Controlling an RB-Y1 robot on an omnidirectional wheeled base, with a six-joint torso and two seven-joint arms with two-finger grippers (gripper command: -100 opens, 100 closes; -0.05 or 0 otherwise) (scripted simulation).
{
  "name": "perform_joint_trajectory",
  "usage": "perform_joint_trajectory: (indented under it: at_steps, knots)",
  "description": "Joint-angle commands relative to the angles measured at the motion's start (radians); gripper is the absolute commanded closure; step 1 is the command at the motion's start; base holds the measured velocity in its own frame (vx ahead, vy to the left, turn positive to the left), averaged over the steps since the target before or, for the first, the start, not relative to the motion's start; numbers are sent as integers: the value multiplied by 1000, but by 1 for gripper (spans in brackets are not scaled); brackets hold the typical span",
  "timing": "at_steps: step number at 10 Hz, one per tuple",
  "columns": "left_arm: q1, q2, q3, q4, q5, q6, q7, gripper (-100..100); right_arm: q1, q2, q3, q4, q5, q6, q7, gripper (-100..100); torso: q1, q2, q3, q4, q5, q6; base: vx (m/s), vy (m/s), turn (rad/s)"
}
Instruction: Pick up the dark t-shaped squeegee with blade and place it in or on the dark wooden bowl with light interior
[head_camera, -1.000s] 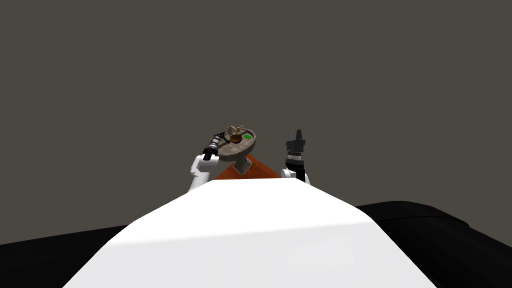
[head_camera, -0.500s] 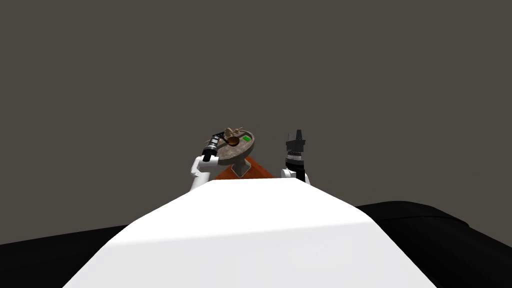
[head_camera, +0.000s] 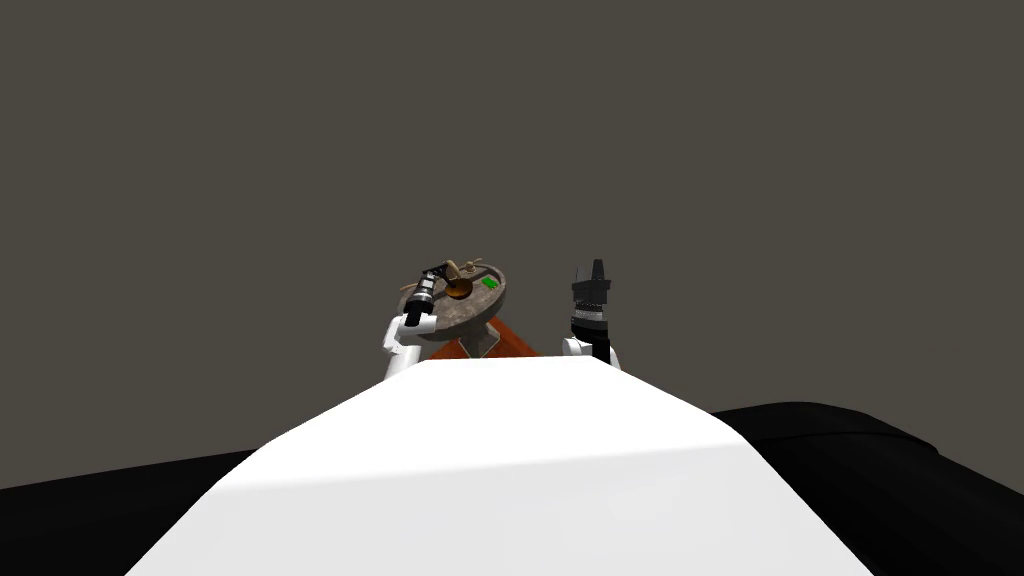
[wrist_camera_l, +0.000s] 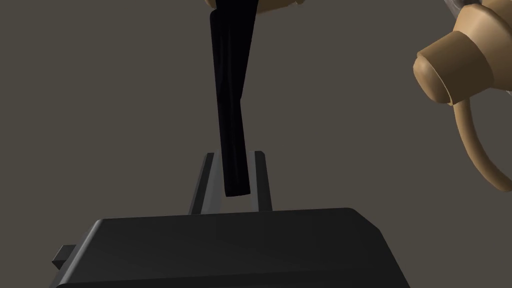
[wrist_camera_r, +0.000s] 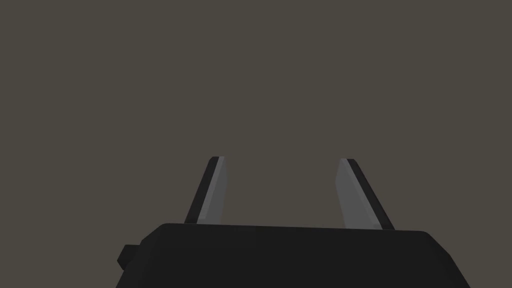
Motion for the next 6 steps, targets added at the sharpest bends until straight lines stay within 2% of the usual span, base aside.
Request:
perform_joint_trajectory:
  at_steps: [1,4,6]
  knots:
    - [-2,-10,13,16,3,-33,-2,100,0,0,0,0,0,0,0,0,0,0,0,0,0,0,158,-145,116]
    - [-3,-28,36,42,8,-88,-8,100,0,0,0,0,0,0,0,0,-5,-14,-7,0,-3,15,137,-118,81]
    - [4,-28,41,43,8,-84,-8,100,0,0,0,0,0,0,0,0,-12,-24,-12,0,-5,25,68,-58,45]
